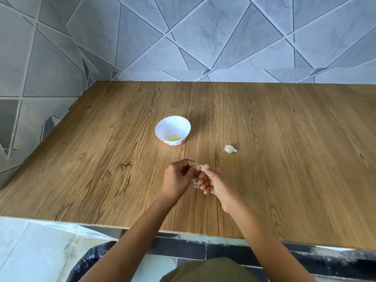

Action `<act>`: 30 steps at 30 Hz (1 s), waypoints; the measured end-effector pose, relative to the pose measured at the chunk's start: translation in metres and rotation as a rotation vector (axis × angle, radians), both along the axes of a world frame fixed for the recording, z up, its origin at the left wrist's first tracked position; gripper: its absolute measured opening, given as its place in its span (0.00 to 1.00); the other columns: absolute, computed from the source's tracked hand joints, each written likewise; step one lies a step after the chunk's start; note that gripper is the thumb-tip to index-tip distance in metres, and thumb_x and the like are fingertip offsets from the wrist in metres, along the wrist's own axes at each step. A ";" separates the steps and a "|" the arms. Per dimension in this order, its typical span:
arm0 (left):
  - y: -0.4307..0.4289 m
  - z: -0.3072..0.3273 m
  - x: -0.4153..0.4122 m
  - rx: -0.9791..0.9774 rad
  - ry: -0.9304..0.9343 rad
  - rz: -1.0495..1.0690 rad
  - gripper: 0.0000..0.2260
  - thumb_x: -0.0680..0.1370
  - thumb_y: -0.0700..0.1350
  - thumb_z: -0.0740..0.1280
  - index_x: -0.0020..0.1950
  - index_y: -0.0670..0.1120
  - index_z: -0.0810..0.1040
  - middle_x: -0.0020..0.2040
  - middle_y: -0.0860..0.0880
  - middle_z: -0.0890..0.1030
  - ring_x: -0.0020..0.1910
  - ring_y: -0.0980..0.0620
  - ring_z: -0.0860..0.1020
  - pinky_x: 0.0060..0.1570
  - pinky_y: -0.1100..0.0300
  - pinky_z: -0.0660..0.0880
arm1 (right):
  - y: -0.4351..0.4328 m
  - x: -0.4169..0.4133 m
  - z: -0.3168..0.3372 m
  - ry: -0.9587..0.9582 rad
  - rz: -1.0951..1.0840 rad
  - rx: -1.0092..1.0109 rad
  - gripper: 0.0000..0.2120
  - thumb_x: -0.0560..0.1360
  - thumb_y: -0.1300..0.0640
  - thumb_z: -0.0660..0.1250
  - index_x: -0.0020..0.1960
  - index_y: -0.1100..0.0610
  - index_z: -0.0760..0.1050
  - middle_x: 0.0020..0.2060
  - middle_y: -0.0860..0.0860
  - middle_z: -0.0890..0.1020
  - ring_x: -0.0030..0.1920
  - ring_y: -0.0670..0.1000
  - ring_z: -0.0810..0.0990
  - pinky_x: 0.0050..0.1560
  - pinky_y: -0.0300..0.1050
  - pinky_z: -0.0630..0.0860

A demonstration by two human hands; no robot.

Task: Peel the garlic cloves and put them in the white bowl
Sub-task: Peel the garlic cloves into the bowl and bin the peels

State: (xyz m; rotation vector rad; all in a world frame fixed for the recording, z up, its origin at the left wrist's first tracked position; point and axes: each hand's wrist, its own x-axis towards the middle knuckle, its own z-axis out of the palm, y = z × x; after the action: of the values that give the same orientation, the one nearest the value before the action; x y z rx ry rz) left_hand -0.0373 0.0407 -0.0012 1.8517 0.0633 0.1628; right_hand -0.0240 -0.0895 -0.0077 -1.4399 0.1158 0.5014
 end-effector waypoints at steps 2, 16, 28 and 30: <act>0.001 0.002 0.000 -0.190 0.094 -0.043 0.03 0.75 0.37 0.69 0.45 0.39 0.82 0.40 0.41 0.84 0.39 0.45 0.83 0.44 0.53 0.81 | -0.004 0.003 0.000 -0.020 0.006 0.024 0.14 0.79 0.52 0.60 0.40 0.60 0.76 0.30 0.50 0.79 0.28 0.44 0.76 0.30 0.36 0.75; 0.006 0.016 0.002 -0.052 0.294 -0.124 0.09 0.81 0.39 0.60 0.44 0.41 0.77 0.36 0.48 0.79 0.35 0.58 0.76 0.37 0.67 0.75 | -0.008 0.002 0.003 -0.140 -0.091 0.133 0.10 0.74 0.65 0.68 0.53 0.56 0.79 0.41 0.48 0.85 0.43 0.45 0.84 0.43 0.35 0.79; -0.011 0.019 -0.006 0.531 -0.046 -0.134 0.09 0.80 0.42 0.59 0.45 0.37 0.70 0.42 0.40 0.76 0.40 0.42 0.74 0.41 0.48 0.72 | -0.007 0.007 0.007 0.022 -0.055 0.278 0.09 0.76 0.63 0.65 0.40 0.57 0.83 0.31 0.49 0.80 0.31 0.44 0.76 0.34 0.34 0.75; -0.012 0.016 -0.005 0.537 -0.026 -0.112 0.06 0.80 0.40 0.60 0.45 0.38 0.70 0.41 0.42 0.75 0.39 0.42 0.73 0.39 0.50 0.70 | -0.007 0.008 0.007 0.019 -0.064 0.195 0.14 0.75 0.64 0.65 0.33 0.55 0.82 0.28 0.49 0.79 0.30 0.44 0.75 0.32 0.34 0.74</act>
State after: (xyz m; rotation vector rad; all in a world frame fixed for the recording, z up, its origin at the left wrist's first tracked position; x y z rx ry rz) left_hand -0.0418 0.0290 0.0145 2.3814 -0.1133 0.1338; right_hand -0.0155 -0.0969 -0.0009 -1.2372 0.1245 0.4611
